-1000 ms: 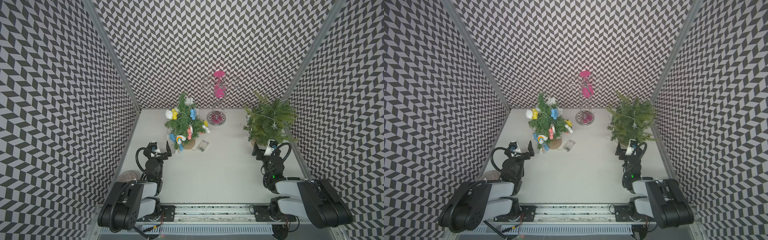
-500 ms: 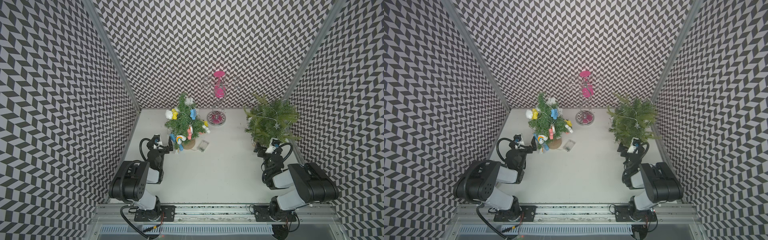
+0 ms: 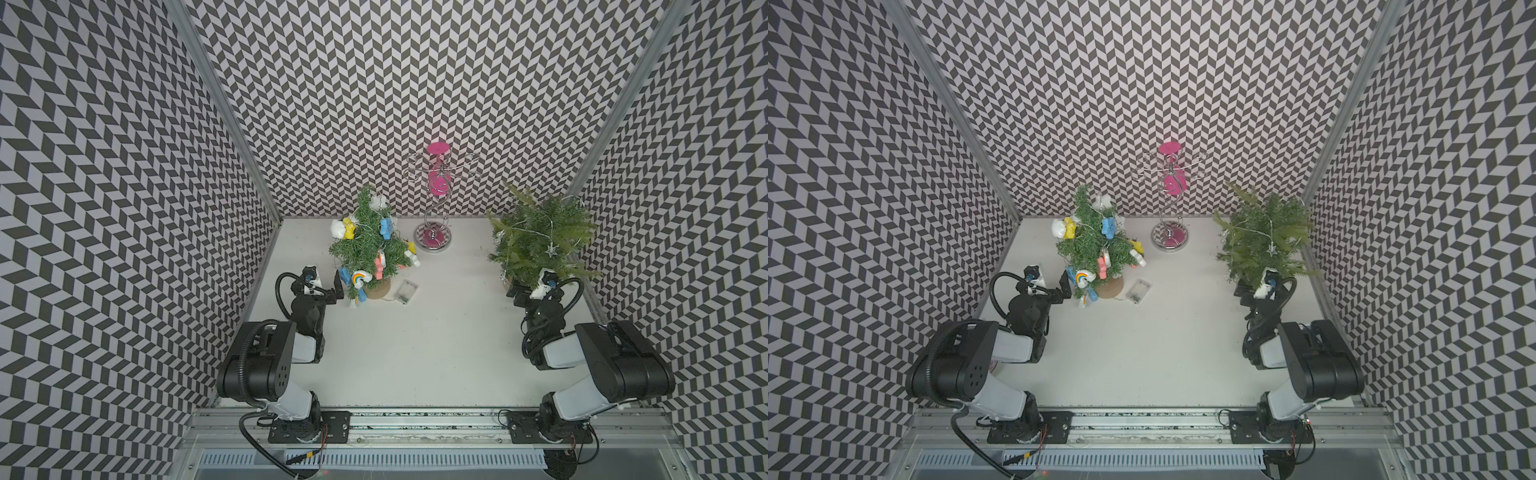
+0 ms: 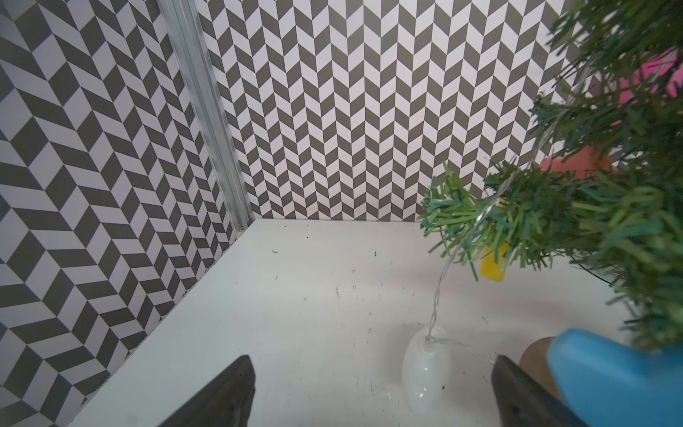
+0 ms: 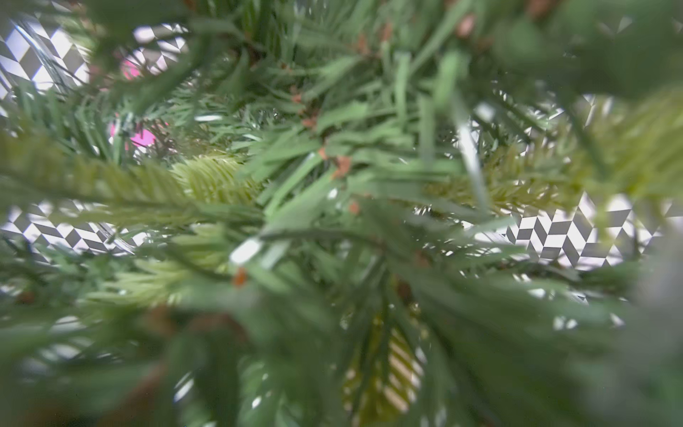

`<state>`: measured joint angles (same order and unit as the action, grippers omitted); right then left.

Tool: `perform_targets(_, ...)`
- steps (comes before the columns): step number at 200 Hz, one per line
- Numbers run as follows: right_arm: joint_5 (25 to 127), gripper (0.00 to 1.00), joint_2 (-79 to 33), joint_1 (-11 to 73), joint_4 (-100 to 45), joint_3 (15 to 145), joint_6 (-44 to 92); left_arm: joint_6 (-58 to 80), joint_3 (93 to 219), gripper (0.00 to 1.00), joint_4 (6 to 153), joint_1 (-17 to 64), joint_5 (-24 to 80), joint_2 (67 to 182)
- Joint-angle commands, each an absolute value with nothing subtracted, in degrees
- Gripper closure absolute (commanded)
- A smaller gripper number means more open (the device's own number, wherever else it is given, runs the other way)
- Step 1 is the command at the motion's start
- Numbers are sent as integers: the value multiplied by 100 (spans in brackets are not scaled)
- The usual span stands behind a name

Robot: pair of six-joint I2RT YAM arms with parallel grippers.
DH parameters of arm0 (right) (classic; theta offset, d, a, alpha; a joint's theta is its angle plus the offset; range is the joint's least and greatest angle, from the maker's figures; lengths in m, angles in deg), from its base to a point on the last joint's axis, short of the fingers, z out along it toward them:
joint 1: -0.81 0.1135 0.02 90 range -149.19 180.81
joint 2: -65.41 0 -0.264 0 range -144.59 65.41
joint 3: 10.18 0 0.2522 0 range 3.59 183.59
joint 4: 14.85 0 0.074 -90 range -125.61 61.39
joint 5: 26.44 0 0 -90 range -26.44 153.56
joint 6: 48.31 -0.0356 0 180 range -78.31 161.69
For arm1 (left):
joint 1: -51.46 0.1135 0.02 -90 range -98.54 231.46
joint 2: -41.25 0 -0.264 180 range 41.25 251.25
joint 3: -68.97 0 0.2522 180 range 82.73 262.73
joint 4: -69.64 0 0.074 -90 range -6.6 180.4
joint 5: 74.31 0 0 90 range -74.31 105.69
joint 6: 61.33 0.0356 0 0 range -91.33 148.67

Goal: Wrap string light around the christmas tree
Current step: Reset both arms

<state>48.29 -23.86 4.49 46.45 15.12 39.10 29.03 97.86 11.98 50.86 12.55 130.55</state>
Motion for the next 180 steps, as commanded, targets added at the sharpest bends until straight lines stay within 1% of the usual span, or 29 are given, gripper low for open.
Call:
perform_targets(1, 4631, 1, -2493, 511, 5071, 1548, 3945, 2883, 9765, 0, 1185, 5069, 1314, 13048)
perform_targets(60, 4564, 1, -2440, 550, 5338, 1424, 4005, 2884, 9760, 0, 1185, 5067, 1314, 13053)
perform_targets(71, 4627, 1, -1810, 600, 5180, 1186, 4103, 2878, 9759, 1, 1185, 5068, 1314, 13044)
perform_targets(79, 4825, 1, -1097, 617, 4544, 1099, 4154, 2884, 9767, 0, 1185, 5067, 1314, 13052)
perform_targets(82, 4971, 1, -766, 610, 4031, 1135, 4160, 2884, 9767, 0, 1185, 5069, 1314, 13048)
perform_targets(90, 5217, 1, -548, 498, 3896, 1147, 4139, 2887, 9767, 0, 1185, 5067, 1314, 13050)
perform_targets(100, 5284, 1, -832, 486, 4395, 1032, 4176, 2880, 9767, 0, 1185, 5067, 1314, 13051)
perform_targets(117, 5209, 1, -1979, 491, 4948, 1225, 4137, 2885, 9766, 1, 1179, 5069, 1317, 13055)
perform_targets(124, 5253, 1, -2527, 505, 5582, 1388, 4207, 2891, 9767, 0, 1185, 5067, 1314, 13046)
perform_targets(127, 5225, 1, -2670, 541, 5623, 1443, 4266, 2886, 9767, 0, 1184, 5067, 1314, 13042)
perform_targets(135, 5079, 1, -2342, 593, 4614, 1582, 4232, 2889, 9767, 0, 1185, 5067, 1314, 13052)
perform_targets(141, 5090, 1, -2140, 536, 3832, 1949, 4098, 2887, 9765, 0, 1184, 5067, 1314, 13046)
perform_targets(146, 5163, 1, -2255, 493, 4221, 1876, 4095, 2884, 9767, 0, 1194, 5071, 1316, 13053)
perform_targets(153, 5138, 1, -2504, 518, 5236, 1527, 4168, 2891, 9765, 1, 1185, 5067, 1315, 13052)
perform_targets(157, 5121, 1, -2568, 545, 5460, 1437, 4214, 2887, 9767, 0, 1185, 5067, 1314, 13055)
perform_targets(180, 4974, 1, -2233, 599, 4141, 1888, 4154, 2886, 9766, 0, 1185, 5069, 1316, 13048)
